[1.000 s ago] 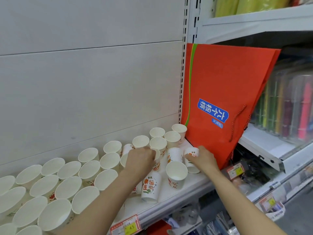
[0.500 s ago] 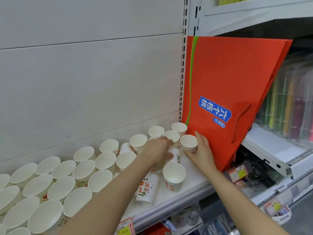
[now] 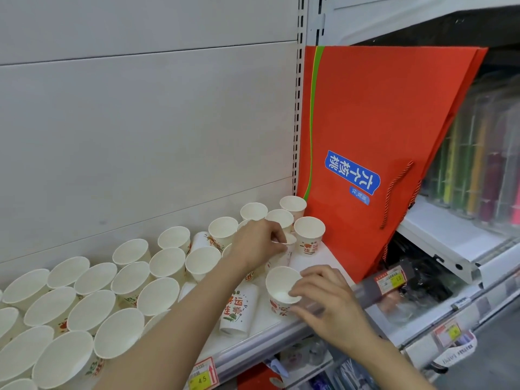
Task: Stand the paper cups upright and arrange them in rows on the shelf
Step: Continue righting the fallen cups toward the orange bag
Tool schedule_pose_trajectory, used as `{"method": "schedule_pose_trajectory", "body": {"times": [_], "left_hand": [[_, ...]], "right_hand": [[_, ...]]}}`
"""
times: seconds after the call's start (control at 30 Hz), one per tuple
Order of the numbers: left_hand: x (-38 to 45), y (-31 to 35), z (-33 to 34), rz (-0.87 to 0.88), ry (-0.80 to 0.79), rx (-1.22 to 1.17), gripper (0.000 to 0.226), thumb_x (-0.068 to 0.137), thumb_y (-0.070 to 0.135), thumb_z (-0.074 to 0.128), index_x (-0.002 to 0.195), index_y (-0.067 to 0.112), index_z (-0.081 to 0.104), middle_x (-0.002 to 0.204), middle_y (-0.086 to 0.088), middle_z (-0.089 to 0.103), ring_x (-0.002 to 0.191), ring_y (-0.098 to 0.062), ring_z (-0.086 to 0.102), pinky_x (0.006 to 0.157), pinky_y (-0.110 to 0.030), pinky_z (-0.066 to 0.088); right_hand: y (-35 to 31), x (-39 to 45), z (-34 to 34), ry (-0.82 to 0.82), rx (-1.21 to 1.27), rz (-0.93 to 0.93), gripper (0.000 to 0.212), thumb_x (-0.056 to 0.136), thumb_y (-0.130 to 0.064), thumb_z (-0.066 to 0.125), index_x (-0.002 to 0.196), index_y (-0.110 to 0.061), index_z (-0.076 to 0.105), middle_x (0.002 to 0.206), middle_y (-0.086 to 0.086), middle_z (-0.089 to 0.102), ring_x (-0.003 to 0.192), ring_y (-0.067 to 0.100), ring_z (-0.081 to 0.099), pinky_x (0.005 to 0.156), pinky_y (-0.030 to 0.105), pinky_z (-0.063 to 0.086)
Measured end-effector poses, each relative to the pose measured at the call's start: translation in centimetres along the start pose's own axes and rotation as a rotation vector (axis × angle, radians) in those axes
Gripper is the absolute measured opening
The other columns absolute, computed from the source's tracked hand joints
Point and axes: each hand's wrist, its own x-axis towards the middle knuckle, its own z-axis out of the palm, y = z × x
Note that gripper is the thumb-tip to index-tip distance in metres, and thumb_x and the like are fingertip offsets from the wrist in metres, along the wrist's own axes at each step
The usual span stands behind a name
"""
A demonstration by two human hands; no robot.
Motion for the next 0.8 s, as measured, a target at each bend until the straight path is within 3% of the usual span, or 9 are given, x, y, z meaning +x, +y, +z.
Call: {"method": "schedule_pose_trajectory", "body": {"times": [0.2,0.33,0.4,0.5,0.63,0.8], "left_hand": [[-2.6,-0.6,1.5,0.016,0.039,0.070,0.007,0.081,0.031,0.068,0.088,0.029,0.068,0.092,0.011,0.068,0.087,-0.011,0.064,0.067,-0.029,0.047],[-4.0,-0.3,0.3,0.038,0.117,0.034,0.025,0.083,0.035,0.069,0.108,0.034,0.066,0.113,0.016,0.061,0.083,-0.005,0.062,0.072,-0.031,0.050],[-5.4,-0.8,-1.1,0.000,0.226,0.006,0.023,0.083,0.033,0.069,0.106,0.036,0.067,0.113,0.018,0.061,0.076,0.000,0.059,0.071,-0.029,0.050],[-8.3,-2.7,-2.8,-0.131,0.305,0.045,0.018,0.084,0.032,0.068,0.102,0.037,0.068,0.106,0.018,0.061,0.072,0.002,0.054,0.066,-0.027,0.044],[-11.7,-5.0,-4.0,-0.209,0.201,0.121,0.024,0.083,0.044,0.069,0.107,0.040,0.067,0.110,0.019,0.065,0.083,-0.001,0.058,0.069,-0.027,0.047],[-13.4,-4.6,-2.9,-0.064,-0.026,0.189,0.064,0.072,0.054,0.074,0.131,0.040,0.053,0.133,0.016,0.054,0.111,-0.012,0.046,0.090,-0.036,0.045]], "right_hand": [[2.4,0.1,-1.2,0.128,-0.194,0.044,0.009,0.072,-0.018,0.075,0.073,-0.014,0.067,0.078,-0.006,0.064,0.086,0.021,0.056,0.071,0.036,0.041],[4.0,1.6,-1.4,0.033,-0.311,0.044,0.006,0.072,-0.021,0.068,0.072,-0.016,0.066,0.073,-0.006,0.060,0.082,0.020,0.049,0.068,0.030,0.030],[4.3,2.2,-1.1,-0.015,-0.358,0.036,0.006,0.074,-0.022,0.063,0.072,-0.017,0.065,0.071,-0.004,0.059,0.079,0.023,0.049,0.067,0.031,0.027],[4.5,2.6,-0.9,-0.063,-0.417,0.065,0.009,0.070,-0.012,0.073,0.073,-0.015,0.065,0.070,-0.002,0.060,0.074,0.027,0.053,0.066,0.033,0.026],[4.0,3.2,-1.1,-0.136,-0.456,0.126,0.014,0.070,-0.009,0.076,0.076,-0.015,0.065,0.073,0.000,0.062,0.075,0.027,0.052,0.068,0.036,0.034],[2.8,2.9,-1.1,-0.093,-0.450,0.138,0.012,0.076,-0.015,0.070,0.088,-0.016,0.068,0.086,0.001,0.065,0.084,0.028,0.052,0.073,0.038,0.033]]}}
